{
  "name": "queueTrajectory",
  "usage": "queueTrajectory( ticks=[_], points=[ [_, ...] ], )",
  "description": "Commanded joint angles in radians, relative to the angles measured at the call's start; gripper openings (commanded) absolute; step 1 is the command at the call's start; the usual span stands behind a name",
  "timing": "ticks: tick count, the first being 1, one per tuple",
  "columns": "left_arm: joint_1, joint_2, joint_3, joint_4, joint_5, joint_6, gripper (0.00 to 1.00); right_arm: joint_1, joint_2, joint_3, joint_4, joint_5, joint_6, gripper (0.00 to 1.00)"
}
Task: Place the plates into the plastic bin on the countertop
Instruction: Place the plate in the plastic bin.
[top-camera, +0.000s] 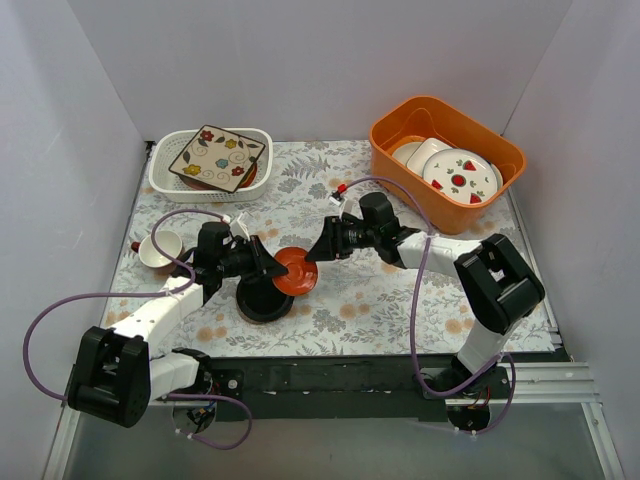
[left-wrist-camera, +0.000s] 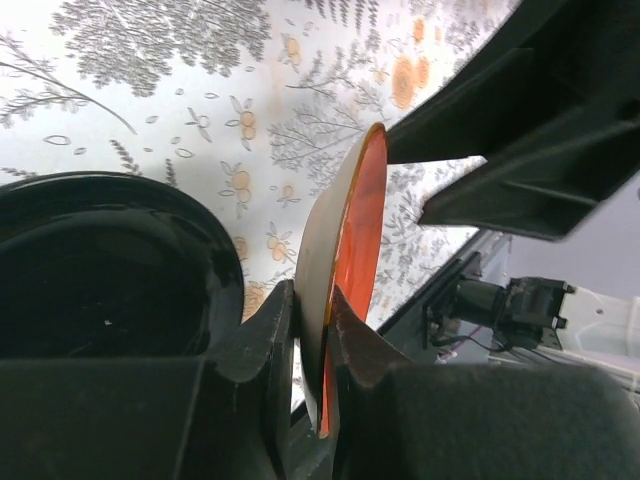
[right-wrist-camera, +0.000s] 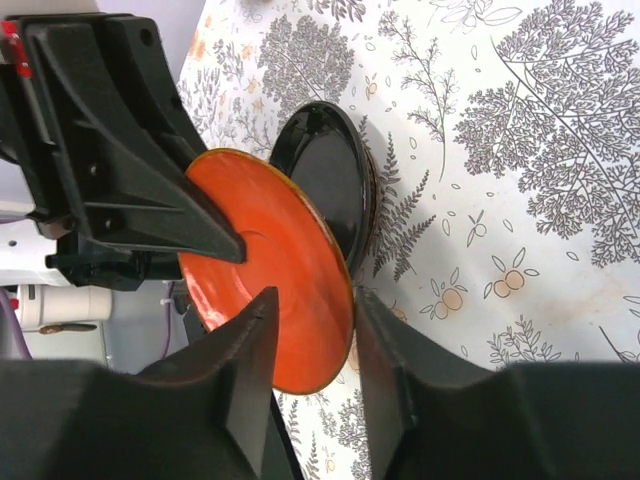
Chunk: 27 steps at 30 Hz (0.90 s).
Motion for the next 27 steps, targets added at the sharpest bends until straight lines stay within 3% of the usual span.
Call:
queueTrajectory(
  ticks=[1,5,6,9,15,27],
  points=[
    [0.003,-0.03,0.018,-0.026,-0.064,0.014,0.0,-0.001,-0.075,-0.013,0.088,-0.007,0.003,0.55],
    [0.003,-0.039,0.028,-0.035,-0.078,0.014,0.0,-0.004,-0.103,-0.024,0.063,0.026,-0.017,0.73],
    [0.003,-0.039,0.029,-0.035,-0.083,0.014,0.0,-0.004,-0.111,-0.027,0.057,0.046,-0.026,0.82],
    [0.003,-0.039,0.037,-0.038,-0.091,0.015,0.0,-0.004,-0.149,-0.05,0.052,0.08,-0.057,0.92],
    [0.003,-0.026,0.048,-0.038,-0.098,0.012,0.0,-0.006,-0.19,-0.058,0.014,0.123,-0.097,0.98],
    [0.003,0.023,0.136,-0.082,-0.212,0.011,0.0,-0.017,-0.192,-0.059,0.002,0.119,-0.111,0.98]
  ],
)
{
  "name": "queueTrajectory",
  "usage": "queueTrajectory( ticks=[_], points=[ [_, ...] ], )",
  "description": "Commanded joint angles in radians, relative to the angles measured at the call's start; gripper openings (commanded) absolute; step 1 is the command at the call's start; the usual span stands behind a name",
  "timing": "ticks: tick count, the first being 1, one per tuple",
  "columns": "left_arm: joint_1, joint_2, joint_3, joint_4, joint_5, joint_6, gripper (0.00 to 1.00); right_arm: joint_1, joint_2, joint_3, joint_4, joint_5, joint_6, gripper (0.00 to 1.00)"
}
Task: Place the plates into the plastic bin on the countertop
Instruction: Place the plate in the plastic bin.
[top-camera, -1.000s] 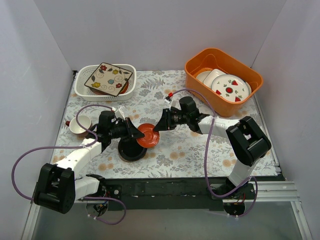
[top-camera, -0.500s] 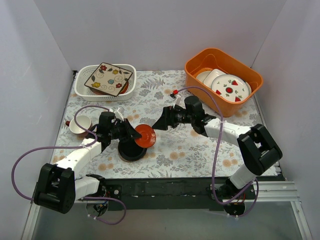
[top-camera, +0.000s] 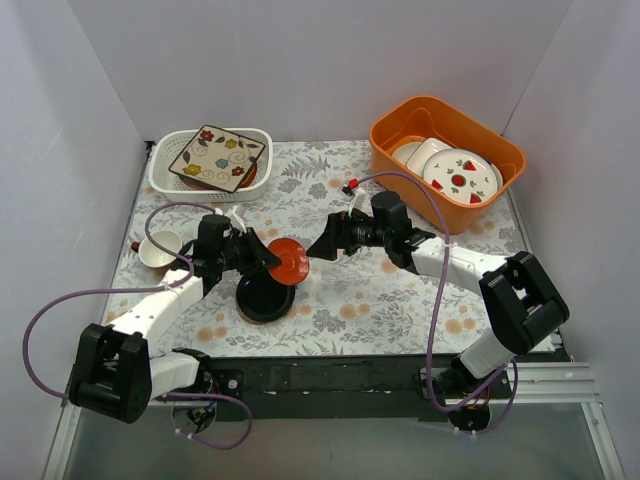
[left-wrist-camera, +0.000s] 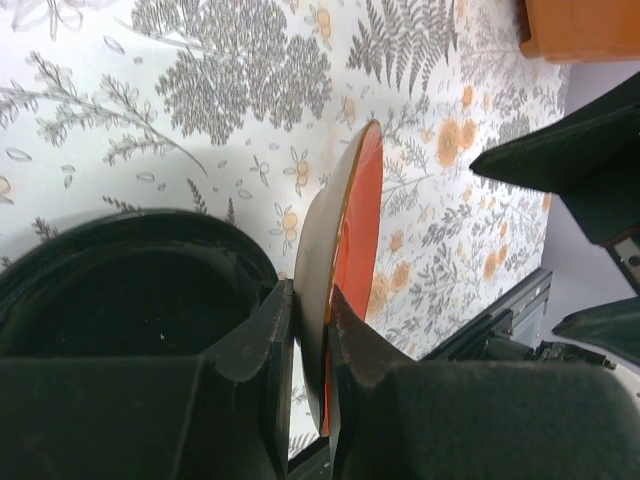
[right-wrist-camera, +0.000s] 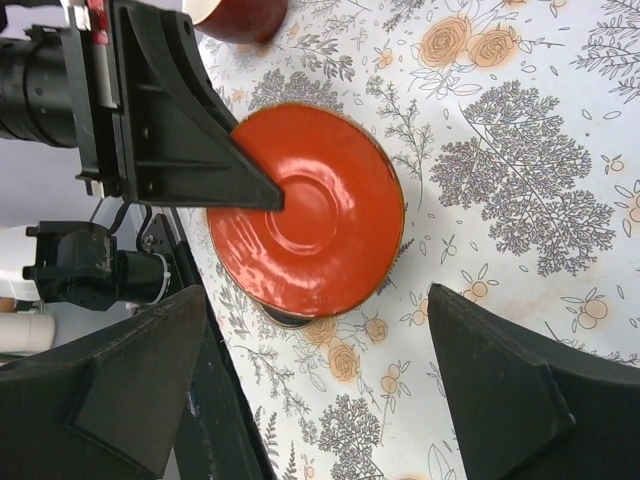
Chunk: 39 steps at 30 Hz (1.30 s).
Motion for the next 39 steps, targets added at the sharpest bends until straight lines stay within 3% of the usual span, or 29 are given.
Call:
queueTrajectory(
  ticks=[1,10,22,39],
  points=[
    [0.003,0.019,0.101,-0.007,-0.065,0.01,0.0,-0.012,-0.026,-0.001,0.009,0.005,-0.026,0.98],
    [0.004,0.158,0.211,-0.021,-0.125,-0.003,0.0,-0.034,-0.04,-0.01,-0.002,0.003,-0.037,0.98],
    [0.025,0.371,0.471,-0.049,-0.145,0.007,0.0,-0.066,-0.043,-0.025,-0.001,-0.02,-0.04,0.98],
    [0.176,0.588,0.748,-0.067,-0.096,-0.067,0.0,-0.101,-0.043,-0.044,0.015,-0.061,-0.032,0.98]
  ],
)
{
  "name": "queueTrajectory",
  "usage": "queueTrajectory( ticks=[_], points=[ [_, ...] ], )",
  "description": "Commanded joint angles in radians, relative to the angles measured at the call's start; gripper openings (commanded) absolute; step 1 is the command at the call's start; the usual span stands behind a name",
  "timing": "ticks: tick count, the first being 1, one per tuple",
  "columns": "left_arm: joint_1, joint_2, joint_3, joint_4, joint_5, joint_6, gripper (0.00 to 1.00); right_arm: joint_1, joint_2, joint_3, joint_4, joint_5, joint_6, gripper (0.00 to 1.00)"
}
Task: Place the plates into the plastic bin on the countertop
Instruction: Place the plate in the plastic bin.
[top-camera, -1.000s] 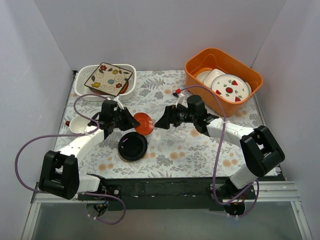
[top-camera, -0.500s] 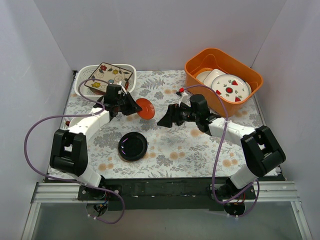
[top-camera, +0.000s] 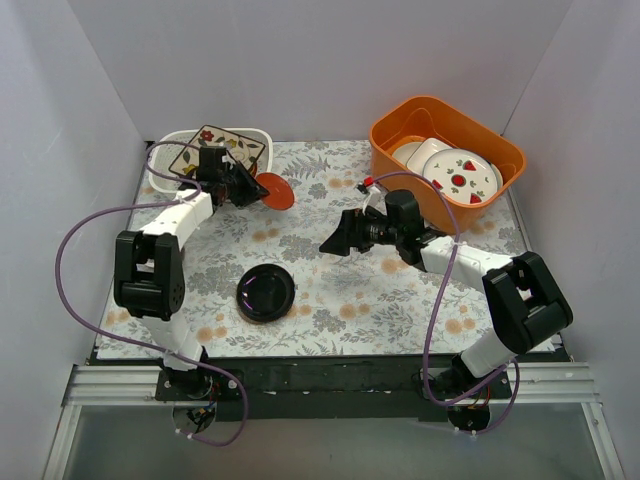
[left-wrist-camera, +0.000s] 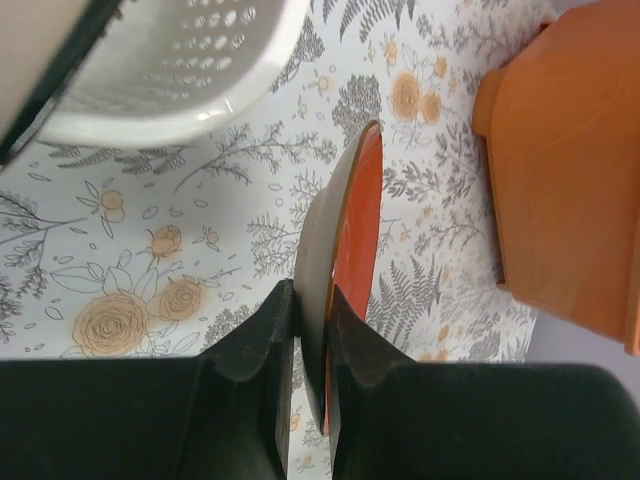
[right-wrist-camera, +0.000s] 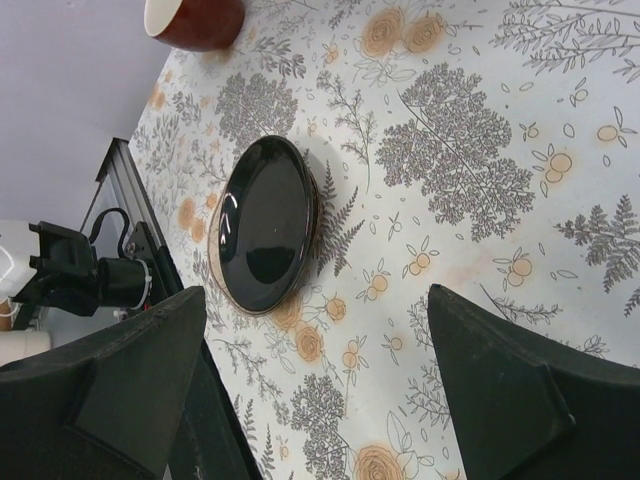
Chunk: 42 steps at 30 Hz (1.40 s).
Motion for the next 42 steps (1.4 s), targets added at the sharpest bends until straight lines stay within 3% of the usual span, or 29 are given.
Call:
queueTrajectory(
  ticks=[1,19,36,42],
  points=[
    [0.045,-0.011,0.077,0.022,0.025,-0.04,0.0,-0.008,-0.03,-0.01,0.04,-0.029,-0.012,0.98],
    [0.141,0.133,0.269,0.048,-0.003,-0.122,0.0,-0.012,-0.003,-0.002,0.047,-0.046,-0.006,0.98],
    [0.252,0.287,0.507,-0.053,-0.007,-0.104,0.0,-0.023,0.039,0.013,0.054,-0.085,-0.007,0.98],
    [0.258,0.313,0.511,-0.064,-0.006,-0.087,0.0,-0.025,0.051,0.023,0.048,-0.095,-0.009,0.98]
  ],
)
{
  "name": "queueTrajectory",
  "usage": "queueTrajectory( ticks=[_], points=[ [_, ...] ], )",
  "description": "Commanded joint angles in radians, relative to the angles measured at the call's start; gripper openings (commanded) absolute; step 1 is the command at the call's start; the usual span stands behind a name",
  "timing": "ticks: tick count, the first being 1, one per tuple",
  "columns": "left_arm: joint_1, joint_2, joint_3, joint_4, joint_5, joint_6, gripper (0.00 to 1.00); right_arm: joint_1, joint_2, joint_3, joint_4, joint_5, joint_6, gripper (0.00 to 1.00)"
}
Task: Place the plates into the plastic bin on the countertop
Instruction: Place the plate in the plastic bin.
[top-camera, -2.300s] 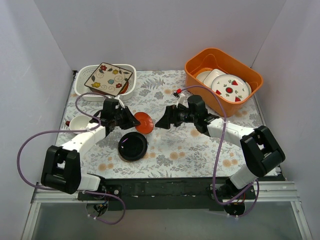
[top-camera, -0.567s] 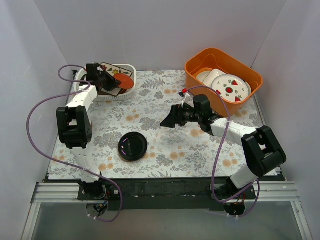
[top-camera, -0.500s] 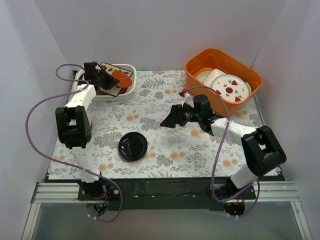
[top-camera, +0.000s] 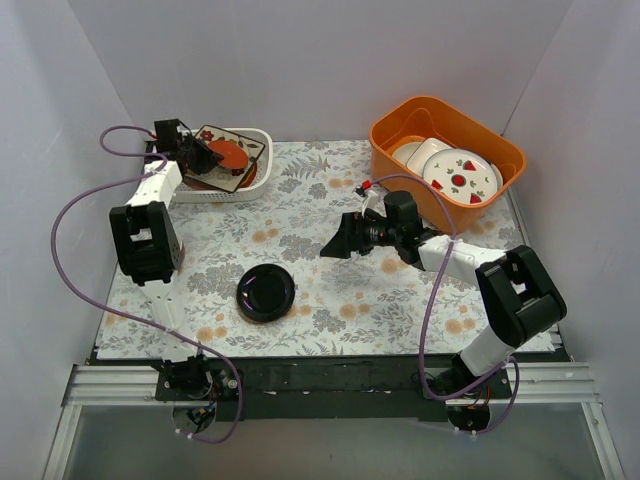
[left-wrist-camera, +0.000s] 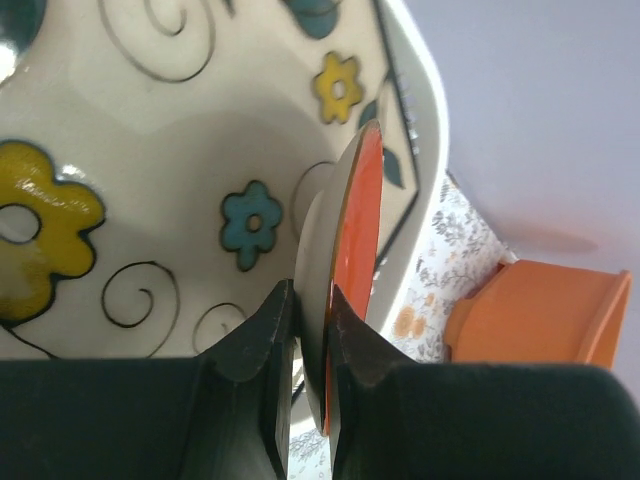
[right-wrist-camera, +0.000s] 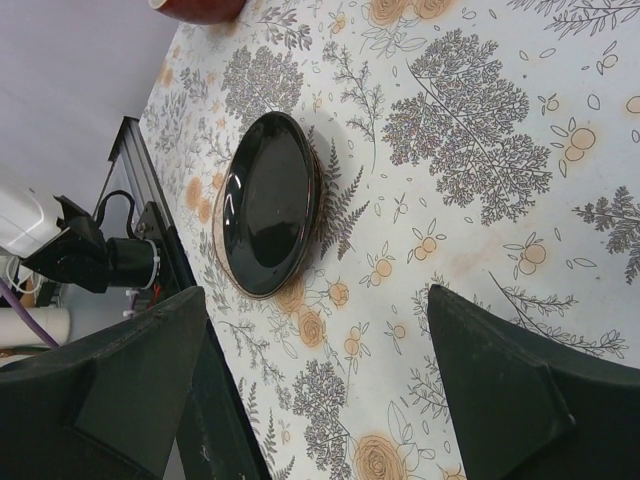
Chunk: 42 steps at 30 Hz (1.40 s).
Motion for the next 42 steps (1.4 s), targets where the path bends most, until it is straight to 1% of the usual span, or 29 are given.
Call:
queueTrajectory(
  ticks=[1,8,9,12,13,15,16,18,19,20,22,23,26,27,29,37,42],
  points=[
    [0.002,-0.018,0.041,-0.013,0.012,0.021,0.0,-0.008,0.01,0.028,0.039,-0.03,-0.013,0.98],
    [0.005,-0.009,0.026,-0.02,0.009,0.036,0.0,-0.008,0.033,0.039,0.036,-0.05,-0.013,0.98],
    [0.003,-0.009,0.024,-0.02,0.009,0.038,0.02,-0.008,0.036,0.041,0.036,-0.053,-0.013,0.98],
    [0.007,-0.003,0.021,-0.028,0.011,0.047,0.13,-0.008,0.039,0.048,0.022,-0.065,-0.016,0.98],
    [0.008,-0.002,0.021,-0.028,0.017,0.05,0.25,-0.008,0.038,0.051,0.017,-0.068,-0.019,0.98],
    [0.008,0.004,0.023,-0.034,0.023,0.059,0.33,-0.008,0.033,0.051,0.008,-0.067,-0.024,0.98],
    [0.01,0.004,0.026,-0.037,0.029,0.063,0.39,-0.006,0.029,0.051,0.005,-0.067,-0.025,0.98],
    [0.01,0.002,0.026,-0.045,0.031,0.066,0.48,-0.008,0.026,0.053,-0.004,-0.067,-0.03,0.98],
    [0.013,-0.009,0.023,-0.045,0.023,0.067,0.52,-0.006,0.022,0.053,-0.006,-0.068,-0.03,0.98],
    [0.013,-0.018,0.01,-0.046,0.018,0.069,0.62,-0.008,0.021,0.053,-0.009,-0.069,-0.03,0.98],
    [0.013,-0.054,-0.008,-0.046,-0.003,0.069,0.7,-0.008,0.019,0.053,-0.01,-0.072,-0.031,0.98],
    [0.013,-0.068,-0.019,-0.042,-0.012,0.07,0.8,-0.008,0.019,0.053,-0.013,-0.073,-0.033,0.98],
    [0.013,-0.136,-0.072,-0.019,-0.038,0.075,0.9,-0.006,0.021,0.053,-0.016,-0.078,-0.033,0.98],
    [0.011,-0.153,-0.083,-0.016,-0.042,0.076,0.95,-0.006,0.021,0.054,-0.015,-0.081,-0.031,0.98],
    [0.013,-0.188,-0.106,-0.01,-0.039,0.082,0.98,-0.005,0.024,0.056,-0.018,-0.088,-0.03,0.98],
    [0.013,-0.268,-0.168,-0.006,0.021,0.086,0.98,0.032,0.078,0.14,-0.148,-0.084,-0.091,0.98],
    [0.013,-0.341,-0.29,0.027,0.05,0.072,0.98,0.07,0.111,0.188,-0.22,-0.062,-0.126,0.98]
  ],
)
